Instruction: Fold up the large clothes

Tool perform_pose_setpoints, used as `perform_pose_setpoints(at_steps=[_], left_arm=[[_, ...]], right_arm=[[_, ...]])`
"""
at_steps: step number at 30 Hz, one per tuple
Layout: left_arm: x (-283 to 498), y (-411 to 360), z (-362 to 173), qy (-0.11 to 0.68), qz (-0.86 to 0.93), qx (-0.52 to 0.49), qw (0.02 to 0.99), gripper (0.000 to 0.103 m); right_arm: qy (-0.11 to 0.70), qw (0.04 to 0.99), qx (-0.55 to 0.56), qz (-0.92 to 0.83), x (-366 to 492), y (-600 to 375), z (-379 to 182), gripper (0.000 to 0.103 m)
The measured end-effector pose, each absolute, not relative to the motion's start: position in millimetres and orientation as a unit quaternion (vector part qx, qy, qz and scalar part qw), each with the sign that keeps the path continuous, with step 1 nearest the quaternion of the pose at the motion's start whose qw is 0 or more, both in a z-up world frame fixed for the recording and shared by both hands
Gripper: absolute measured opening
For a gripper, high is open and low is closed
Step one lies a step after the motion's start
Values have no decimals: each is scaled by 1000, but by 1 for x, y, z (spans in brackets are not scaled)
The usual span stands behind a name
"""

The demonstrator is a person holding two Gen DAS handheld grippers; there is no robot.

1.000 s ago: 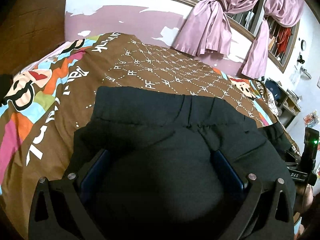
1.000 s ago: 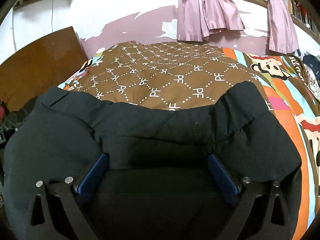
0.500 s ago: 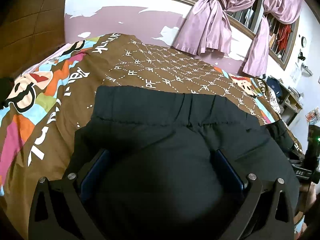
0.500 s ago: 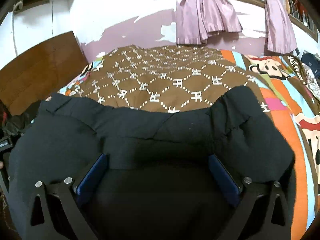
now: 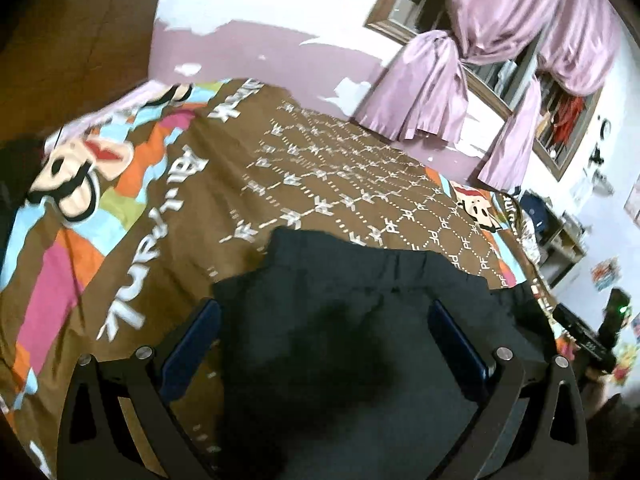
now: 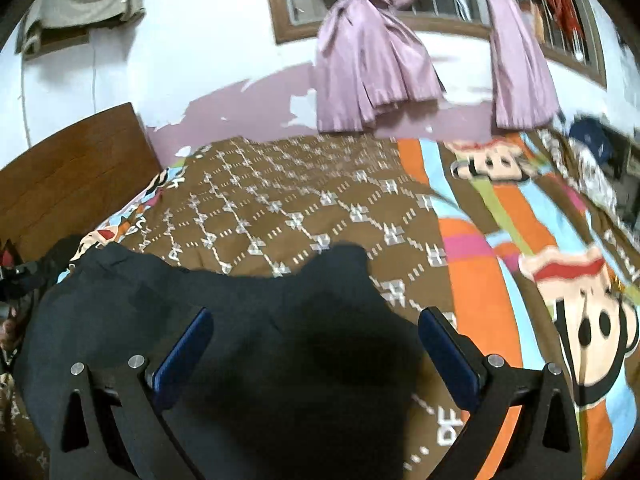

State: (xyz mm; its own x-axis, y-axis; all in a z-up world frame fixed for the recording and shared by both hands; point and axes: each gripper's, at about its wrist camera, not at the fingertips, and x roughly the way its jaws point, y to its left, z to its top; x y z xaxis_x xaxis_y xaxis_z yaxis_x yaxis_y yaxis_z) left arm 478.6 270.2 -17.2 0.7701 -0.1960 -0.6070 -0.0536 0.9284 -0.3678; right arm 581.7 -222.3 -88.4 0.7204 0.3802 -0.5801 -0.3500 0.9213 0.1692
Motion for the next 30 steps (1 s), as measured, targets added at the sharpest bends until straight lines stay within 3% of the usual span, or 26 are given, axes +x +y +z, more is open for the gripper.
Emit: perform_pose_setpoints(at_steps=[13,18,30], left_arm=[[475,306,-68,423,-122,-294,848,102],[485,299,-89,461,-136,-299,824,102],[478,308,-97,456,-147,-300,825,102]], right_arm=[[461,840,151,242,601,-276,-167,103],[448,839,178,253,595,-285,-176,103],[442,788,232,361,593,-281,-175,103]])
